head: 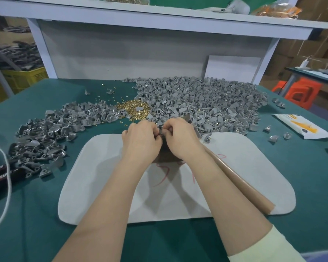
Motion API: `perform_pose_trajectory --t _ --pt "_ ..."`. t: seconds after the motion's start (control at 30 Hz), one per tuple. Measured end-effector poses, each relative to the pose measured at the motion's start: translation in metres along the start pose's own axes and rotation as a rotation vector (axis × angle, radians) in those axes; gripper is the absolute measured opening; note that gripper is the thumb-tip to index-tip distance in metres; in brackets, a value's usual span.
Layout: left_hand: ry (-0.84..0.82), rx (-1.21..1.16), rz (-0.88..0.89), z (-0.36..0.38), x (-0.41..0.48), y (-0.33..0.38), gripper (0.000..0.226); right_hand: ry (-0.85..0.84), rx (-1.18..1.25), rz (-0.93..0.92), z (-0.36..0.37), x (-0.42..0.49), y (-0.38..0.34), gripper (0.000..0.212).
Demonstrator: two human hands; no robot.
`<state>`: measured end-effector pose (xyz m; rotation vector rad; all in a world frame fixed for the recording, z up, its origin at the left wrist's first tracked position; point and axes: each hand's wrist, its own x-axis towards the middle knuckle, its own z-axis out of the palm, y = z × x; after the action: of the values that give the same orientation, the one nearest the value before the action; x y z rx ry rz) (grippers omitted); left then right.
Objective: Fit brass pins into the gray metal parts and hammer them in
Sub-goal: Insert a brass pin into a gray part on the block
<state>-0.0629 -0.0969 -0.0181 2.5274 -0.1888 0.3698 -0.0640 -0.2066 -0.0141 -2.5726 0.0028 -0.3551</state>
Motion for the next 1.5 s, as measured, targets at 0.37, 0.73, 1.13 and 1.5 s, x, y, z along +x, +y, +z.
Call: perform_pose_trajectory --t 0.37,0.73,1.13,1.5 --pt "0.007 -0.006 -0.019 0.0 0.0 -0.003 0.01 0.107 -0.174 0.297 -0.048 -0.016 0.054 0.029" --pt "-0.006 -0.018 -0.034 0.003 0.001 -0.004 0.008 -0.228 0.034 0.33 -0.044 -0.019 0.049 0.023" --pt "-0.012 -0.05 -0.123 -0.006 0.001 -0.007 0.013 0.124 0.121 -0.115 -0.062 -0.036 0.032 0.039" --pt "-0.024 -0.095 -0.127 -0.007 0.0 -0.007 0.016 0.127 -0.025 -0.164 -0.061 -0.047 0.026 0.041"
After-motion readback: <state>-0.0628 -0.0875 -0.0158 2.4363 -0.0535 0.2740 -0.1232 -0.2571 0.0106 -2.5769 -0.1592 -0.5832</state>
